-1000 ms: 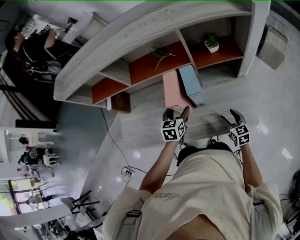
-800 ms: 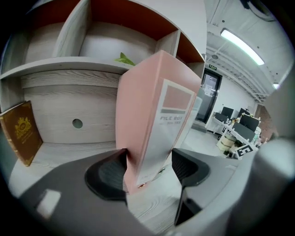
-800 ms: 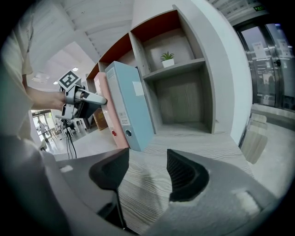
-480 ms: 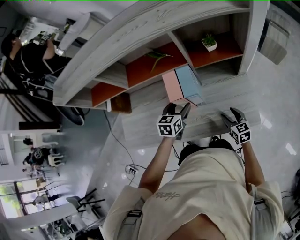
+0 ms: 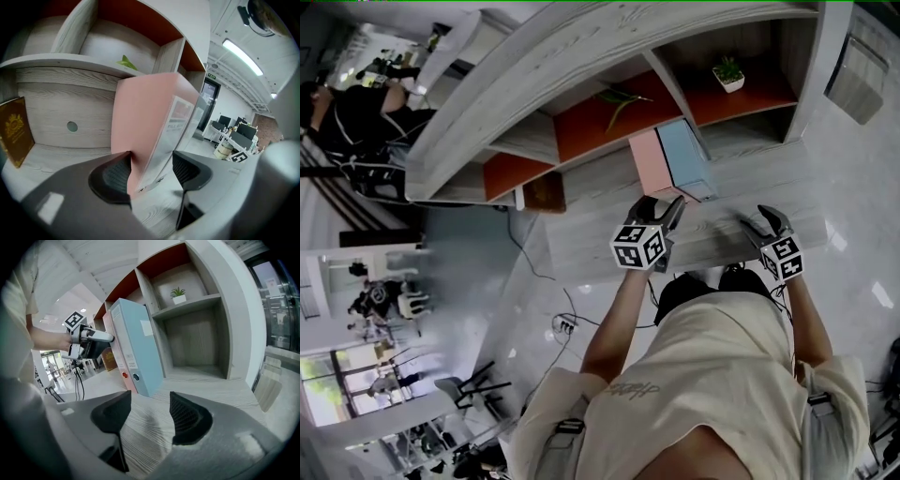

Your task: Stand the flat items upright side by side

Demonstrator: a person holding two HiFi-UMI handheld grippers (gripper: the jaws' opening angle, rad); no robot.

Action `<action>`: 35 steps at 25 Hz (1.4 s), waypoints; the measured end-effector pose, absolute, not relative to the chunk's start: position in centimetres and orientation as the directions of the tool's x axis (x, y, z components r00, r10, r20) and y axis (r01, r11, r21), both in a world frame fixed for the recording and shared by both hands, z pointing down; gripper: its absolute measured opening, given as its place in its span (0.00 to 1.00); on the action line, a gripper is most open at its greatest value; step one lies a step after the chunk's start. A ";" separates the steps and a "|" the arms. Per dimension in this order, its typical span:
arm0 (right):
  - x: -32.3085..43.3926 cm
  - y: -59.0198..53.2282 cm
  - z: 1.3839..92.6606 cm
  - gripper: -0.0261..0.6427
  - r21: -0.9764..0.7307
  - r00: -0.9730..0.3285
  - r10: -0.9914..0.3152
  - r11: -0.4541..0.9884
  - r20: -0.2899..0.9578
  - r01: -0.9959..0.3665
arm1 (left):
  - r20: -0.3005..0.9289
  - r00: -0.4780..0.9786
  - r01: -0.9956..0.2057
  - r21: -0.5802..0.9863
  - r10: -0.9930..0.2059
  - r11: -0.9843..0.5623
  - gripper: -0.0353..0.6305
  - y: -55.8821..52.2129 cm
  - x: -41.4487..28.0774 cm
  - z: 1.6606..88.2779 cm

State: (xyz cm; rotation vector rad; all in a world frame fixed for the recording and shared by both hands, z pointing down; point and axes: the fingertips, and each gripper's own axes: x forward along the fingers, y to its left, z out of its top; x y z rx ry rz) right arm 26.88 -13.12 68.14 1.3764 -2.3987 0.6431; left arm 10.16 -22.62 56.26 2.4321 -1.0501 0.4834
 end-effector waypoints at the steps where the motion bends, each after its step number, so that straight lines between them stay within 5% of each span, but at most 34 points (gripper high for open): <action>1: 26.7 -13.2 68.0 0.42 -0.226 -0.496 -0.733 0.443 0.466 -0.867 | 0.458 0.660 -0.742 0.273 -0.595 -0.613 0.49 -22.3 10.0 55.8; 14: 19.7 -13.1 59.3 0.42 -0.138 -0.528 -0.760 0.518 0.378 -0.844 | 0.409 0.686 -0.720 0.259 -0.602 -0.644 0.43 -17.9 3.6 55.0; 23: 18.0 -14.0 51.8 0.40 -0.081 -0.483 -0.820 0.483 0.307 -0.872 | 0.301 0.698 -0.711 0.176 -0.650 -0.681 0.13 -18.1 1.2 49.5; 35: 18.5 -16.6 41.8 0.04 -0.018 -0.430 -0.896 0.431 0.113 -0.902 | 0.188 0.720 -0.692 0.120 -0.668 -0.712 0.08 -20.6 0.5 42.8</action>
